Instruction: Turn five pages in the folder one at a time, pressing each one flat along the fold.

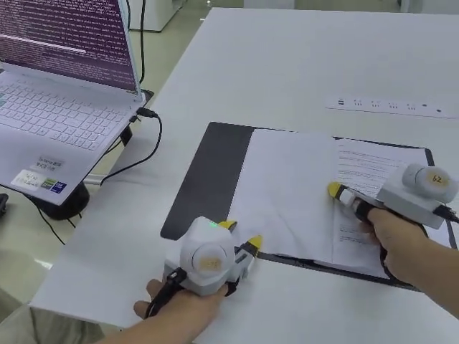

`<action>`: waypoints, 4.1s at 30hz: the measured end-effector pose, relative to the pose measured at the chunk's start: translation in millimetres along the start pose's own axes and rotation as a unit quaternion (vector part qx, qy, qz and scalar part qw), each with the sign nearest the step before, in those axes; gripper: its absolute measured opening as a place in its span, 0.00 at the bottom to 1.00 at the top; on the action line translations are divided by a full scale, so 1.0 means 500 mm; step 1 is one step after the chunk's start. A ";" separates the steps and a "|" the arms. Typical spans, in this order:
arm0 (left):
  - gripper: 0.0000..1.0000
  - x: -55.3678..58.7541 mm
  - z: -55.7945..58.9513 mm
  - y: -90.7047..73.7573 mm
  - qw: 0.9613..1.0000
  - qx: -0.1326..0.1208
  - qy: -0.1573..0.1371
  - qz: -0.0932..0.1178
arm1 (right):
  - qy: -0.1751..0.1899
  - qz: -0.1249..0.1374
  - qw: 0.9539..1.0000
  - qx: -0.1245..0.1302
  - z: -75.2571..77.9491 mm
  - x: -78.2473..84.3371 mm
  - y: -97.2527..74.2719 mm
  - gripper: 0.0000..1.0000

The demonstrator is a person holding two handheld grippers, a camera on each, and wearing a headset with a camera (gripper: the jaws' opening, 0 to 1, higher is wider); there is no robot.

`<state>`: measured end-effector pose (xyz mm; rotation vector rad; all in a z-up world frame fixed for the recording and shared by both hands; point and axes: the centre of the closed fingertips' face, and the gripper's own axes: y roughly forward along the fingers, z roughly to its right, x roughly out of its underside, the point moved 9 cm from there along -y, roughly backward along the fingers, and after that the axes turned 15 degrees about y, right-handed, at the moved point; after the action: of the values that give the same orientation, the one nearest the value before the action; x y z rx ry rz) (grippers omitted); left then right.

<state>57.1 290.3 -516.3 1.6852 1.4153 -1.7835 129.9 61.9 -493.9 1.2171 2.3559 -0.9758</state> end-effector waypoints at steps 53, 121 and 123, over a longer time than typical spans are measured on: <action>0.29 0.000 0.001 -0.002 1.000 -0.002 -0.008 0.000 | 0.033 -0.110 0.993 -0.038 0.011 0.167 -0.173 0.00; 0.99 -0.156 0.025 -0.256 0.998 0.063 -0.028 -0.008 | -0.227 0.082 0.970 0.035 -0.061 0.045 -0.498 1.00; 0.99 -0.158 0.023 -0.264 0.998 0.061 -0.017 -0.006 | -0.240 0.080 0.967 0.031 -0.068 0.046 -0.502 1.00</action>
<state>-30.6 311.8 -391.4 1.6993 1.3299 -1.9307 -85.4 -2.8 -374.7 1.0288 1.8365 -1.1448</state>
